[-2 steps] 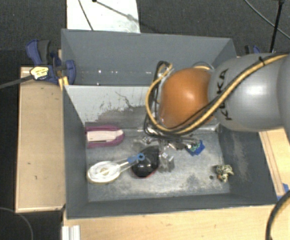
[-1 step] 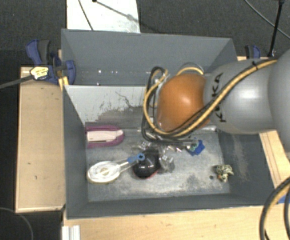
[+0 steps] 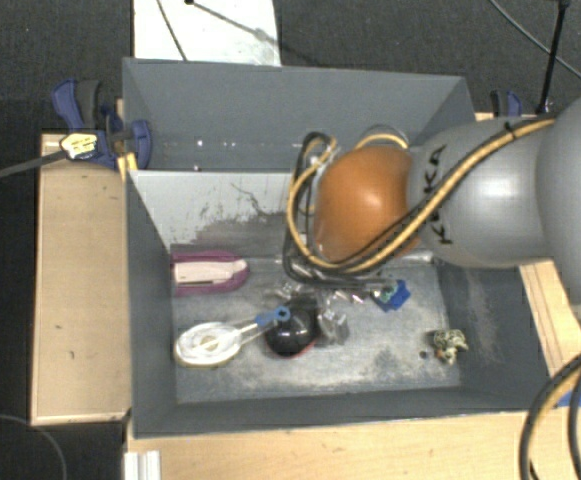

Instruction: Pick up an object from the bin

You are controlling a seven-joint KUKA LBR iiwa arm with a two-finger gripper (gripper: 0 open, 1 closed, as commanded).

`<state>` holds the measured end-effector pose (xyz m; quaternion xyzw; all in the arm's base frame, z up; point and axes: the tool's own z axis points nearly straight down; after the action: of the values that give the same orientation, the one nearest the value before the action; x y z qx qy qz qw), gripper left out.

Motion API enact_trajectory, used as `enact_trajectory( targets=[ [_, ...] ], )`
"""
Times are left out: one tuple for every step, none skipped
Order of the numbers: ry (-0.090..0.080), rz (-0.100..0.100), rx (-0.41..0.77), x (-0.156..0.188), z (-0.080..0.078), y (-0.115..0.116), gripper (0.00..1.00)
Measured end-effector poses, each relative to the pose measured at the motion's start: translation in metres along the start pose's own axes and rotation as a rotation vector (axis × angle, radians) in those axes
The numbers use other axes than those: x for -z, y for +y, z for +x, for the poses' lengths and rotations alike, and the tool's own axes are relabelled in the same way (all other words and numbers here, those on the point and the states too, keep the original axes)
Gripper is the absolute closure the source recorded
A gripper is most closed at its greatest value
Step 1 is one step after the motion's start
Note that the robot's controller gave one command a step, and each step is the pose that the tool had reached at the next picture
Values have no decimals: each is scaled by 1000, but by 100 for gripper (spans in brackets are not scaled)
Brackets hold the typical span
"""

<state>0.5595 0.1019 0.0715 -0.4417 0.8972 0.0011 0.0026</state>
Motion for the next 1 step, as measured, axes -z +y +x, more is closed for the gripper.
enact_trajectory(
  targets=[
    [-3,2,-4,1,-1,-1,100]
  ],
)
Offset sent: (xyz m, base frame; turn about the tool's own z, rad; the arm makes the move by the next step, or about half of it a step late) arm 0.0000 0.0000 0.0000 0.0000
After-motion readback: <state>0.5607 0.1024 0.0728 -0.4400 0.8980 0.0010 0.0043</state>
